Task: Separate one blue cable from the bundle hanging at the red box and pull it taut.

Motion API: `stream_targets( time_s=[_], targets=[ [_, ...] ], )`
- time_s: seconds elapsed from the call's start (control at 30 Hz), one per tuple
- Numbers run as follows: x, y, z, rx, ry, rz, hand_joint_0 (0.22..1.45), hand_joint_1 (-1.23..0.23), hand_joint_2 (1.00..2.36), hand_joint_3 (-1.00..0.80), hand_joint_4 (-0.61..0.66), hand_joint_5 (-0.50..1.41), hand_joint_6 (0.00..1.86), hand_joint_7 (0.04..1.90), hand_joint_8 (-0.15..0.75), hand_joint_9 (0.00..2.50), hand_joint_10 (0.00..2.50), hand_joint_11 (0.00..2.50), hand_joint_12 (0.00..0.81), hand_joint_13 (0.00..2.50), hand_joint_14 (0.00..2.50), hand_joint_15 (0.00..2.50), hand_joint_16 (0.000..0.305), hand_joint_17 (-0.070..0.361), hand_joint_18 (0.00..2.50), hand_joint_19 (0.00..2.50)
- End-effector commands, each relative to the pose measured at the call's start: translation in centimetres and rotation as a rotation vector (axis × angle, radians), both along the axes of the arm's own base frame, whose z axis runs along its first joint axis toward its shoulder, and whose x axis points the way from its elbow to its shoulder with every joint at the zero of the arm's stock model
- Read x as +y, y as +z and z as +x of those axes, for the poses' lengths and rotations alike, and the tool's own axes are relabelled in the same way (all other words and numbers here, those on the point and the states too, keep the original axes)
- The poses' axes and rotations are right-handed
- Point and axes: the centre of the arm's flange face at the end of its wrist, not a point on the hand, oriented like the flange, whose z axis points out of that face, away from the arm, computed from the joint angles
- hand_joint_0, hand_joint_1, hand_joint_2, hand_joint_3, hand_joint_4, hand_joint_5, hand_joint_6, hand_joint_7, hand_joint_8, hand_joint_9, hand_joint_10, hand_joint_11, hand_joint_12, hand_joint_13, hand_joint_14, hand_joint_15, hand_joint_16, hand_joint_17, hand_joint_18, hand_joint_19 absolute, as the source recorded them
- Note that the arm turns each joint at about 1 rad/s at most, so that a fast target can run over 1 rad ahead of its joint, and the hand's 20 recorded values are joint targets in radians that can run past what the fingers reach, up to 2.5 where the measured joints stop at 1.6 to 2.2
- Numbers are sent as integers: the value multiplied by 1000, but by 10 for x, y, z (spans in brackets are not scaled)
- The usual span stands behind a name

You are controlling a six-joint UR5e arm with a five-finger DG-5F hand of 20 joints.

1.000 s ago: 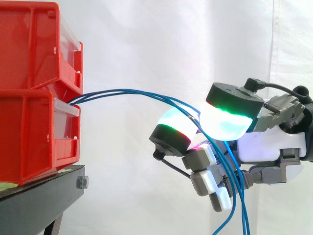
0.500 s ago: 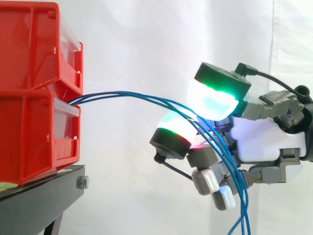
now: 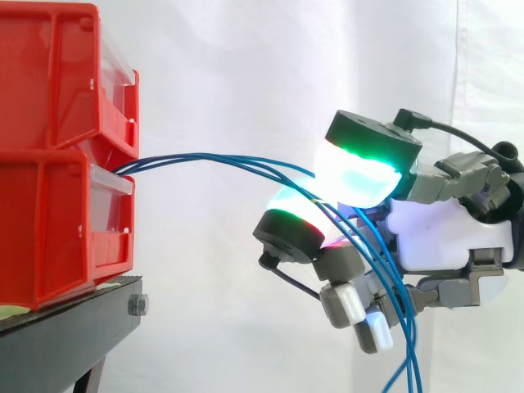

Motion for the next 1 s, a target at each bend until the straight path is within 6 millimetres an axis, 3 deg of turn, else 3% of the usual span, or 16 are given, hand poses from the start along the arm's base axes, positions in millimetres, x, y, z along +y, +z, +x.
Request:
stream_targets(
  time_s=[0.0,0.1,0.23,0.33,0.4,0.6,0.73,0.97],
  targets=[
    [0,0,0,0,0,0,801,-988,1000,-500,101,-222,893,1178,306,902,20,957,379,947,19,570,46,104,977,523],
    [0,1,0,-1,0,0,750,-998,1000,-500,101,-224,886,1166,303,888,19,949,378,922,20,564,47,106,965,513],
    [0,0,0,0,0,0,575,-956,1000,-500,138,-222,868,1103,320,909,20,955,386,916,19,576,48,108,960,555],
    [1,1,0,-1,1,2,533,-897,1000,-500,158,-213,856,1058,339,970,16,952,402,958,18,582,49,110,1002,567],
    [0,0,0,0,0,1,511,-780,1000,-500,176,-195,829,1052,352,1017,20,940,407,984,18,573,50,112,1027,586],
    [0,0,0,0,0,1,591,-588,1000,-500,161,-167,788,1104,348,1093,20,911,388,1033,20,582,46,104,1049,634],
    [0,0,0,0,-1,3,630,-613,1001,-477,128,-166,800,1152,352,1108,20,928,386,1041,20,594,46,104,1057,648],
    [0,0,0,0,-1,3,613,-717,1017,-174,101,-178,881,1203,377,1107,19,948,404,1056,18,591,50,113,1091,628]
  ],
)
